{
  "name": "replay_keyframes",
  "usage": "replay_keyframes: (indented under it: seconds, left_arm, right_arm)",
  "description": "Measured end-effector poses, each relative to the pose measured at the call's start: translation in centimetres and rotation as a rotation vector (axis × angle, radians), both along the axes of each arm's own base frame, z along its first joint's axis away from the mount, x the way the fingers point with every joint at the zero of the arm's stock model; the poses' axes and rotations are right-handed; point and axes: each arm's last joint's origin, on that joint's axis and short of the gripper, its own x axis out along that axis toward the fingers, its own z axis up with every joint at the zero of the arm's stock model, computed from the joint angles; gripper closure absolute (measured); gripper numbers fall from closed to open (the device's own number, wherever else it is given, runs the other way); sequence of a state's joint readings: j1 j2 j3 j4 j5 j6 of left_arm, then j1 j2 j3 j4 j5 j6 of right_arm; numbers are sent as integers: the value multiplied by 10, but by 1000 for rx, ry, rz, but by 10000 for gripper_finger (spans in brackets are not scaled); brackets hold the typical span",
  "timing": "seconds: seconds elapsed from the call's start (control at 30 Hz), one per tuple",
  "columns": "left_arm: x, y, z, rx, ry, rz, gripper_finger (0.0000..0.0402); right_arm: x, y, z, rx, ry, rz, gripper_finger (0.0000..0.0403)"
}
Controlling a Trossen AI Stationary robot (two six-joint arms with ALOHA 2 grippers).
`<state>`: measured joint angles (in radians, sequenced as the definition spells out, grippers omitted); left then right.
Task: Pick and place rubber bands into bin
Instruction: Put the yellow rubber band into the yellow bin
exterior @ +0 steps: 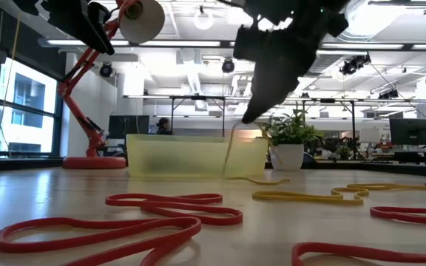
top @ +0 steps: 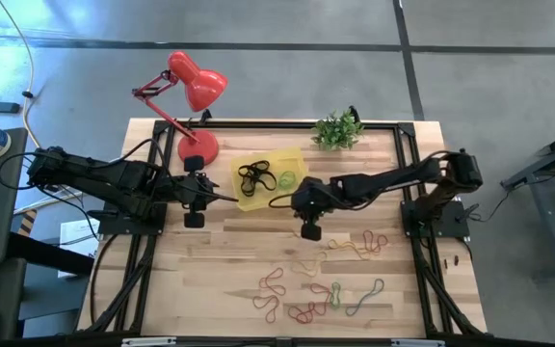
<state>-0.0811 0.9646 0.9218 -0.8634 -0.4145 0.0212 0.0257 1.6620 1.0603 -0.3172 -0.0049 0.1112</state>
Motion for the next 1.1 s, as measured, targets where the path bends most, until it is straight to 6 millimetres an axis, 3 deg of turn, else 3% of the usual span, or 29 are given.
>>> replay_keyframes:
  seconds: [0.27,0.6,1.1]
  left_arm:
    - [0,1,0,15,-4,12,266]
    - [3,1,3,32,-42,31,266]
    - [5,2,3,46,-51,43,266]
  right_arm:
    - [-13,-6,37,-90,-129,-59,403]
    - [-19,-37,78,-173,-364,-160,403]
    - [-23,-96,85,-235,-447,-271,403]
